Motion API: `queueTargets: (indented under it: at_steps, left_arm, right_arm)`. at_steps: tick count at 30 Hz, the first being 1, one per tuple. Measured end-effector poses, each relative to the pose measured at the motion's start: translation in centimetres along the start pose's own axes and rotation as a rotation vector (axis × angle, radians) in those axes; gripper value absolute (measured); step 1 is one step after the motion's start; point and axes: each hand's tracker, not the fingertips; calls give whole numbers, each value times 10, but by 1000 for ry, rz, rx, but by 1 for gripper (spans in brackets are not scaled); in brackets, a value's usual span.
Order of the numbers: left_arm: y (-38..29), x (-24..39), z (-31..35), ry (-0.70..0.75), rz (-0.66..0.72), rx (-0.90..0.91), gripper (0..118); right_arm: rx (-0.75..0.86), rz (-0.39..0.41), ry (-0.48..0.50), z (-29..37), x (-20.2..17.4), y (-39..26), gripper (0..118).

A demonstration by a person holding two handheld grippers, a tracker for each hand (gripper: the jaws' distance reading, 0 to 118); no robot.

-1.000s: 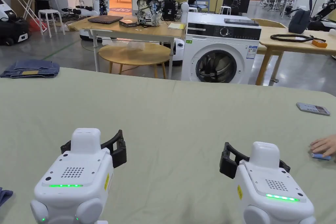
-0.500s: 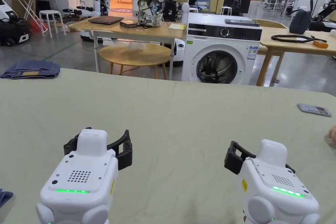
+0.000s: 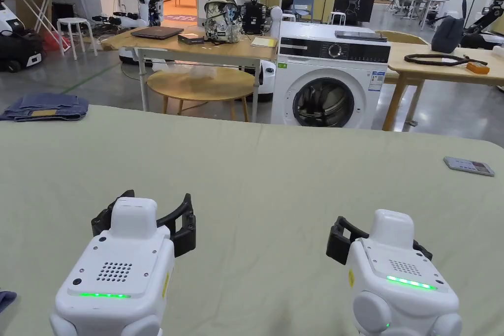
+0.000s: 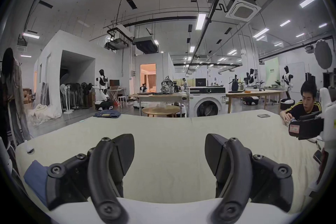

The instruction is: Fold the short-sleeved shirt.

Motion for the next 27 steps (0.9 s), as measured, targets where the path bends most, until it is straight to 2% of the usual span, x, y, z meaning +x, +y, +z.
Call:
queueTargets:
  at_steps: [8,27]
  left_arm:
    - [0,-1,-1,8,9,13,81]
    - [-1,-1,-1,15,13,-3,81]
  right_arm:
    - [5,-24,-13,1,2,-1,87]
    - [46,44,-45,-4,-4,-10,87]
